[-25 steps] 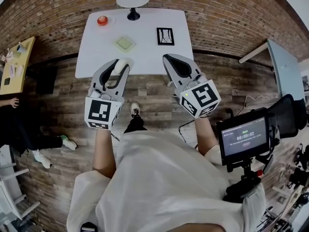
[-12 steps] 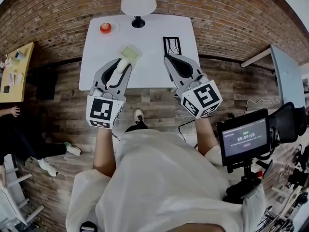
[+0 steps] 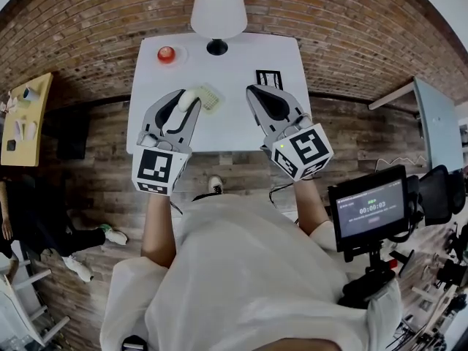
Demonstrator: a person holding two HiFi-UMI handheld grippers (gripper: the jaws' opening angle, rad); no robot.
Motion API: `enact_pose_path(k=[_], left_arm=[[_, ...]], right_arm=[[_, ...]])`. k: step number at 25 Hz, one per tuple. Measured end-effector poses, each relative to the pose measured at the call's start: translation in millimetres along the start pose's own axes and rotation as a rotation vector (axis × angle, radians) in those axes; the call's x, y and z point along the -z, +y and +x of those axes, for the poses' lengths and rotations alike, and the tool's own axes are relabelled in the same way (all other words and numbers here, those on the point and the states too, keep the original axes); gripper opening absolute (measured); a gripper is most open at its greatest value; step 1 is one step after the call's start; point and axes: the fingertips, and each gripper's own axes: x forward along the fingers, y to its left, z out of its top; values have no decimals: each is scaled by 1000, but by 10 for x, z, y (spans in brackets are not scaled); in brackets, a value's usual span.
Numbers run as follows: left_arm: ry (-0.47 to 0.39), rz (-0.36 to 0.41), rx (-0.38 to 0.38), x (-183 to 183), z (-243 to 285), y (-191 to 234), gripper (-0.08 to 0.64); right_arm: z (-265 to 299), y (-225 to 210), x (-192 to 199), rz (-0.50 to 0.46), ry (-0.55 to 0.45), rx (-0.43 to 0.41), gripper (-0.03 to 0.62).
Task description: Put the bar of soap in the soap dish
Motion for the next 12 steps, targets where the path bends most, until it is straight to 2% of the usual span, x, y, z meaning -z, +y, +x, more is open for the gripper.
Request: enact_pose_path(k=[12], left_arm=[[20, -25, 25, 216, 313, 418, 126]], right_arm=[[494, -154, 171, 21, 45, 3, 3]])
